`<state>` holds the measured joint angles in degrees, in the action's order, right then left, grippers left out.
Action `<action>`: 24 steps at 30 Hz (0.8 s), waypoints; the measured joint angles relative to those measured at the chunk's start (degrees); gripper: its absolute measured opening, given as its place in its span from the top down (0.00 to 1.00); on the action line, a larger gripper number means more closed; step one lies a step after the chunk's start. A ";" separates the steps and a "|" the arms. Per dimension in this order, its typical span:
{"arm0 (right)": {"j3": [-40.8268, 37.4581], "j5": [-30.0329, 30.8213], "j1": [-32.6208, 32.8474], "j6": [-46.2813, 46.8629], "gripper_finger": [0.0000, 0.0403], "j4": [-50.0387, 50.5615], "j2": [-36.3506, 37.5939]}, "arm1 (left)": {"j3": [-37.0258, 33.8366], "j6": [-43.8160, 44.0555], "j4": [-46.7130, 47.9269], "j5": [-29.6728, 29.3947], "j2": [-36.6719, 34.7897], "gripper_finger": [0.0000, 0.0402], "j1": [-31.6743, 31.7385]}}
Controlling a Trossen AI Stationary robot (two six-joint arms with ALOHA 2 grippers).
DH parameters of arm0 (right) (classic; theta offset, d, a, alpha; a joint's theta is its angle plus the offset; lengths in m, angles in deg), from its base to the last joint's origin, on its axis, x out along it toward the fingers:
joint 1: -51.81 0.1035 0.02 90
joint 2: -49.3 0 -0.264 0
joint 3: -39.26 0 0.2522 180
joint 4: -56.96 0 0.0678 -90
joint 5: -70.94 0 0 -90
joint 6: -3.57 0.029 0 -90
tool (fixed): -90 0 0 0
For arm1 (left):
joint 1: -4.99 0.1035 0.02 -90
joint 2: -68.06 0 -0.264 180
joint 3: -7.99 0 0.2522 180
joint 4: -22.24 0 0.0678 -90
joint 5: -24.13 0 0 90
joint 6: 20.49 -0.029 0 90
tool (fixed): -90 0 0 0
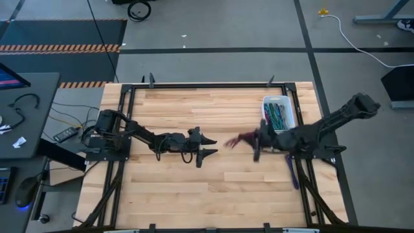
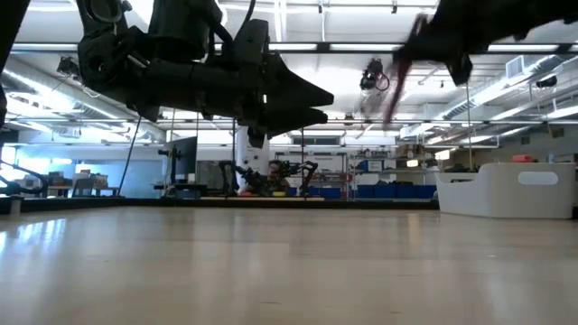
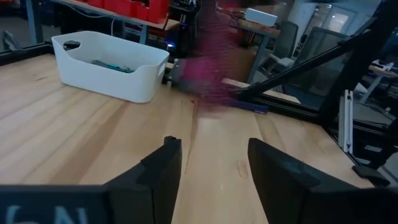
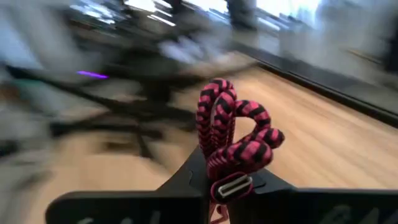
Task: Pick and place USB-C Cables
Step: Put the pink charger cable into the white bin
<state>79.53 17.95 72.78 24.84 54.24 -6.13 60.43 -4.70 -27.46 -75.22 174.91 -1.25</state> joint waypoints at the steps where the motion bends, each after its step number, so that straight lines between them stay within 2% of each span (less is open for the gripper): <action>1: 1.22 2.07 -2.44 3.34 0.95 7.38 1.10 | 0.00 0.00 0.08 0.00 0.00 0.53 0.00; 4: 7.13 5.39 -10.87 11.58 0.95 32.70 3.53 | 0.00 0.01 0.69 -0.02 0.00 0.53 0.02; 6: 12.66 5.16 -16.86 15.08 0.95 47.28 3.78 | 0.00 0.00 1.95 -0.02 0.00 0.53 0.02; 10: 22.34 0.49 -30.59 17.04 0.95 66.68 1.23 | 0.00 0.07 3.02 -0.02 0.00 0.52 0.00; 12: 25.02 -3.85 -37.96 15.29 0.95 71.69 -0.88 | 0.00 0.12 2.88 -0.03 0.00 0.53 0.02; 17: 25.74 -16.07 -54.13 7.99 0.95 74.83 -7.65 | 0.00 1.16 2.92 -0.04 0.00 0.54 -0.47; 20: 25.74 -18.93 -60.50 5.91 0.95 78.23 -12.61 | 0.00 1.16 3.12 -0.04 0.00 0.54 -0.81; 24: 25.74 -20.23 -65.81 4.82 0.95 81.96 -18.56 | 0.00 1.14 3.13 -0.02 0.00 0.54 -0.81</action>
<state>105.27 -2.28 6.97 29.66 136.20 -24.69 60.43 -3.56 -24.34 -75.24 174.91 -2.07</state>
